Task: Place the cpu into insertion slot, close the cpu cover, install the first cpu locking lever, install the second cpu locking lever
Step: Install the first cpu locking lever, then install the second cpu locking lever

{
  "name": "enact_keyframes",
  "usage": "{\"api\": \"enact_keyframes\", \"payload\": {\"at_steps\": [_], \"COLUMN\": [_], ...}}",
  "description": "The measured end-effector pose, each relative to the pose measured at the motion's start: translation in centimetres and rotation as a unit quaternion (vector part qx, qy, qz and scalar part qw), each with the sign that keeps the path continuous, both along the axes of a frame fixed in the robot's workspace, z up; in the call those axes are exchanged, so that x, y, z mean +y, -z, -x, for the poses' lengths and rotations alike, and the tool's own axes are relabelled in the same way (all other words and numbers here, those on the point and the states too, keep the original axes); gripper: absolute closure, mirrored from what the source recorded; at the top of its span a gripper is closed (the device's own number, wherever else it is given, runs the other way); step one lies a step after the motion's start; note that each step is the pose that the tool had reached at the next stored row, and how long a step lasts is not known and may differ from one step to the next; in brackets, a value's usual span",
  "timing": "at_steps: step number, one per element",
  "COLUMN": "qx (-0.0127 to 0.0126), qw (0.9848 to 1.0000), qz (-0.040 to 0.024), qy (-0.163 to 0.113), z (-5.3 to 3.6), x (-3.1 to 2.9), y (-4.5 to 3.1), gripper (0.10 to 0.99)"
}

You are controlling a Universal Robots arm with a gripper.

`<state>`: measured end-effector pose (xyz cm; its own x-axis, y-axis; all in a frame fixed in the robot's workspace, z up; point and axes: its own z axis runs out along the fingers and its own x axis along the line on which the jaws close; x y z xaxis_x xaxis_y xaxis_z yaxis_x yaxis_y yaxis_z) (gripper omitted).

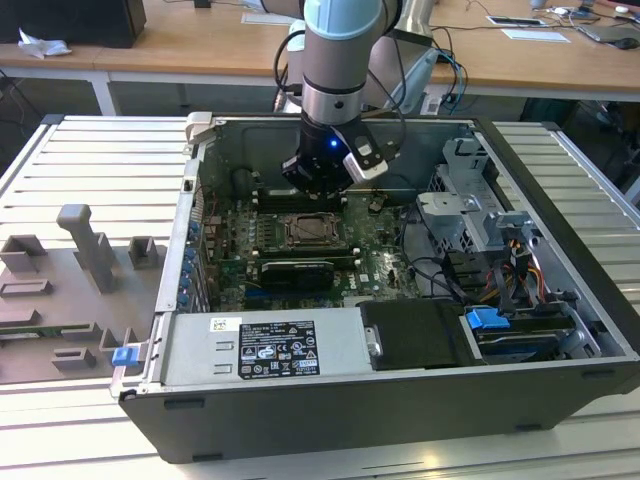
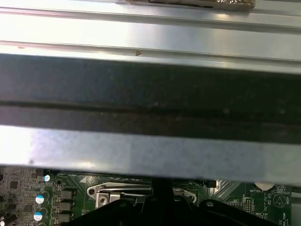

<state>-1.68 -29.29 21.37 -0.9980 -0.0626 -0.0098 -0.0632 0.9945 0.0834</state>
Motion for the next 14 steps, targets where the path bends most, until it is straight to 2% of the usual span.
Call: {"api": "enact_keyframes", "payload": {"at_steps": [9,14], "qx": [0.0,0.0], "qw": [1.0,1.0], "qz": [0.0,0.0], "qy": [0.0,0.0], "z": [0.0,0.0], "x": [-0.35,-0.81], "y": [0.0,0.0], "gripper": [0.98,0.98]}}
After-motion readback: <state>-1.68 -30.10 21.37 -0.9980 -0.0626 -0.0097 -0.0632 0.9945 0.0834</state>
